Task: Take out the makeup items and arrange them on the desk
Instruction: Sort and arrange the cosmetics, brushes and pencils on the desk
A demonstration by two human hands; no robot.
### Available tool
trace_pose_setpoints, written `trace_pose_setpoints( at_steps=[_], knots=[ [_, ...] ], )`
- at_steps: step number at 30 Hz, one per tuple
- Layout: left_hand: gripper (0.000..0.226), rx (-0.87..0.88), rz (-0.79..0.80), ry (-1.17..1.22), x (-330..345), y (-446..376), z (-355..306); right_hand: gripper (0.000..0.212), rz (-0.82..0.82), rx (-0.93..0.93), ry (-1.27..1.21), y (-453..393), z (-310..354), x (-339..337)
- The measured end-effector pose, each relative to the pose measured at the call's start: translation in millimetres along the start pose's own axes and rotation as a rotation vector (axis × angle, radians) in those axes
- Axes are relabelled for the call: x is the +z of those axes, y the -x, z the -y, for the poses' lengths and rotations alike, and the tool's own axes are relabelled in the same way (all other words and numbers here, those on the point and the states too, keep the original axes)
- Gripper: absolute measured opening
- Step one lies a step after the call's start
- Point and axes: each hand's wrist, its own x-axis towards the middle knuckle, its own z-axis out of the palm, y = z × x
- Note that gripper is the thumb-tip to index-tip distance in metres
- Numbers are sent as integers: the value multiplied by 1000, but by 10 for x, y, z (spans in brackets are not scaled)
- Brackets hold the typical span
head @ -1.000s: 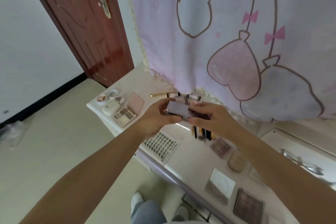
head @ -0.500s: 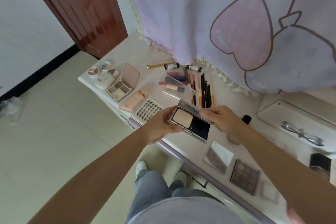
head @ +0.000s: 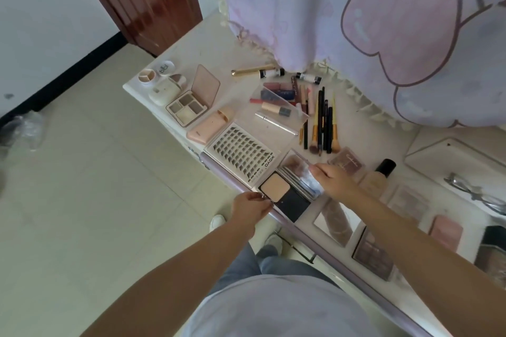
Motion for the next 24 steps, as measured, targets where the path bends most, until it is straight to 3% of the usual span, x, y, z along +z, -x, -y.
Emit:
trace_pose_setpoints(
  at_steps=[6, 14, 16, 17, 20, 24],
  knots=[
    [10, -114, -69, -50, 43, -97, 22, 36, 59, 25, 16, -139, -28, -15],
    [9, -87, -70, -140, 64, -118, -20, 37, -10, 12, 3, -147, -72, -83],
    [11, -54, -45, -230, 43, -111, 1, 32, -91, -41, 90, -70, -65, -115],
    [13, -7, -39, -352, 31, -103, 22, 33, -149, -73, 162, -6, -71, -132],
    [19, 334, -28, -1061, -4, -69, 114, 40, -221, -130, 363, 266, -172, -134],
    [23, 666, 66, -1348, 86, 0, 142, 74, -179, -90, 570, 709, -452, 66]
  ],
)
